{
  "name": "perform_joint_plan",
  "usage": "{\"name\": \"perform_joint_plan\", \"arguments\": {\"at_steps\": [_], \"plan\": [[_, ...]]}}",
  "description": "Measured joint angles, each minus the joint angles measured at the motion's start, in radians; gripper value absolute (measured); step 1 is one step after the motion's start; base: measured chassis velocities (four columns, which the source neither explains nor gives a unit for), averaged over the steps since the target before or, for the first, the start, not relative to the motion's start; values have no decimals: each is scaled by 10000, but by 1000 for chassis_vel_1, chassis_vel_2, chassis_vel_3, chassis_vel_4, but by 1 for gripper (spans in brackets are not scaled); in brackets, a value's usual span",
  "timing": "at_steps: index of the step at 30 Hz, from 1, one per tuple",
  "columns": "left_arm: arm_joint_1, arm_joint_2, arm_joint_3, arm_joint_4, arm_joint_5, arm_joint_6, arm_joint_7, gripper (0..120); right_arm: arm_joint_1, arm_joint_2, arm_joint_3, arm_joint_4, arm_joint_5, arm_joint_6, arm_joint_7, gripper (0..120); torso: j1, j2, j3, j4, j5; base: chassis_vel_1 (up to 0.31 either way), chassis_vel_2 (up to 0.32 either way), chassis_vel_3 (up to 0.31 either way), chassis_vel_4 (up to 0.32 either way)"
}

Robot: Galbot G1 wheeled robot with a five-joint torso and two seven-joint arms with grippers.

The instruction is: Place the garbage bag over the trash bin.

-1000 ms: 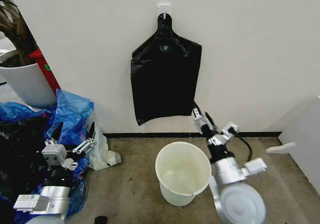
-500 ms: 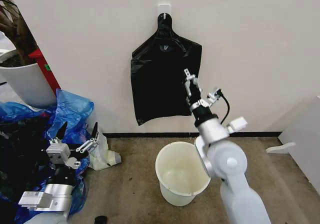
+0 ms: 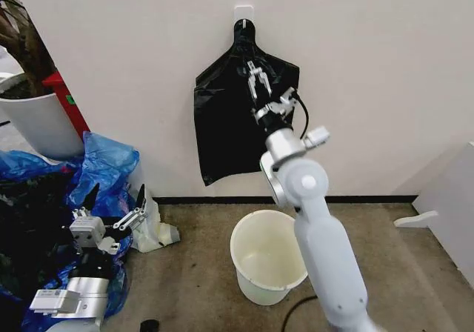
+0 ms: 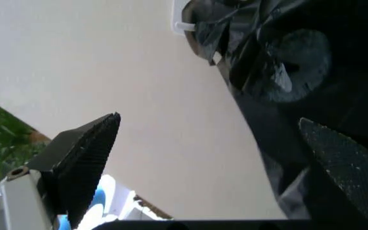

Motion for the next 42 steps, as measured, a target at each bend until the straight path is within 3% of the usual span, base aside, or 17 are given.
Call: {"name": "perform_joint_plan", "arguments": {"at_steps": [15, 35, 38, 42], "plan": [[96, -200, -28, -125, 151, -21, 66, 100, 724, 46, 234, -1611, -731, 101, -234, 100, 0, 0, 0, 0, 1, 0, 0, 0, 0], [209, -473, 65, -209, 420, -71, 187, 100, 1205, 28, 219, -1586, -558, 27, -138, 100, -1, 2, -1, 0, 1, 0, 0, 0, 0], [209, -492, 73, -209, 448, -75, 197, 100, 1213, 27, 195, -1570, -547, 13, -131, 94, -1, 2, -1, 0, 1, 0, 0, 0, 0], [220, -559, 100, -210, 508, -105, 219, 100, 1212, 24, 141, -1574, -546, 12, -121, 79, -1, 2, -1, 0, 1, 0, 0, 0, 0]]}}
